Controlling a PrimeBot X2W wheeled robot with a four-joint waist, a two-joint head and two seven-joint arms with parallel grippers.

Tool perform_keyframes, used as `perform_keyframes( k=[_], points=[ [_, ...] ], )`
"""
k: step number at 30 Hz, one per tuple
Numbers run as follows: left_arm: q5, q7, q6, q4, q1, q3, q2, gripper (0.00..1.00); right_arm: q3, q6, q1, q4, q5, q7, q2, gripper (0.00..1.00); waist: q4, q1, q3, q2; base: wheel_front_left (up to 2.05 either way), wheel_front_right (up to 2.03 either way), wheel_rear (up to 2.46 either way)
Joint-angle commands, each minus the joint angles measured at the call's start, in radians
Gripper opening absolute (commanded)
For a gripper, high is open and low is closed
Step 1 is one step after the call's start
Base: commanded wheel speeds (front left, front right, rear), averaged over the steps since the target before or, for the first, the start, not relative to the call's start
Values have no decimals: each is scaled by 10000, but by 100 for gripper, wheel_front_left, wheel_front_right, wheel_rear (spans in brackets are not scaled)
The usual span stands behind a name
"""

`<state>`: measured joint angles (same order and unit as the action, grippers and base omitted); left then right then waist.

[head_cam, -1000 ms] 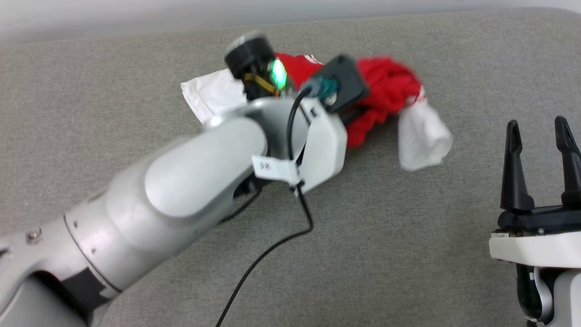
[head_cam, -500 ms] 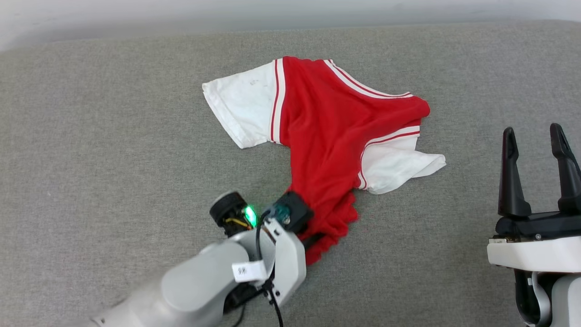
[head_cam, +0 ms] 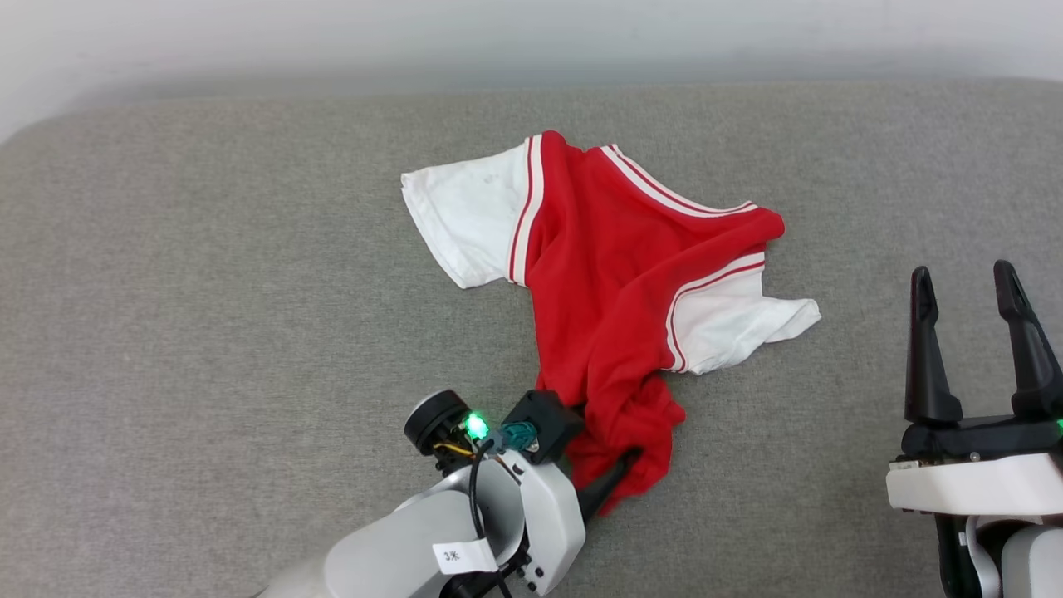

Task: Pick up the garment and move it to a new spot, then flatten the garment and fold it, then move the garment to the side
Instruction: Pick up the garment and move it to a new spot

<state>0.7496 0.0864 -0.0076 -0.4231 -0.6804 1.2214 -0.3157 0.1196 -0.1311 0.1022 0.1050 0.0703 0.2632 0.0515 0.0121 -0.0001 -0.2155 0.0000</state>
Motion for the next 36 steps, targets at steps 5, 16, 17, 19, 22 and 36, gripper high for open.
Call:
perform_keyframes(
  k=[5, 16, 17, 19, 22, 36],
  points=[
    [-348, 1087, 884, 819, 125, -526, -171, 100, -39, 7, -298, -121, -101, 24, -22, 100, -278, 1, 508, 0, 0, 0, 0],
    [-987, 1796, 2972, 2935, 1205, -2621, -1097, 100, -100, 7, -753, -267, -194, 24, -21, 100, -676, 1, 1187, 0, 0, 0, 0],
    [-1167, 1800, 3162, 3173, 1380, -3022, -1137, 100, -116, 7, -793, -290, -196, 24, -23, 100, -702, 1, 1228, 0, 0, 0, 0],
    [-1627, 1792, 3508, 3601, 1921, -3763, -1277, 100, -155, 7, -853, -364, -191, 24, -21, 100, -732, 1, 1300, 0, 0, 0, 0],
    [-2235, 1788, 3863, 4124, 2824, -4940, -1253, 100, -208, 7, -903, -496, -117, 24, -21, 100, -765, 1, 1413, 0, 0, 0, 0],
    [-4423, 1791, 3178, 4526, 5974, -8824, 203, 100, -330, 7, -1414, -1118, 511, 24, -20, 100, -825, 1, 1769, 0, 0, 0, 0]
  ],
)
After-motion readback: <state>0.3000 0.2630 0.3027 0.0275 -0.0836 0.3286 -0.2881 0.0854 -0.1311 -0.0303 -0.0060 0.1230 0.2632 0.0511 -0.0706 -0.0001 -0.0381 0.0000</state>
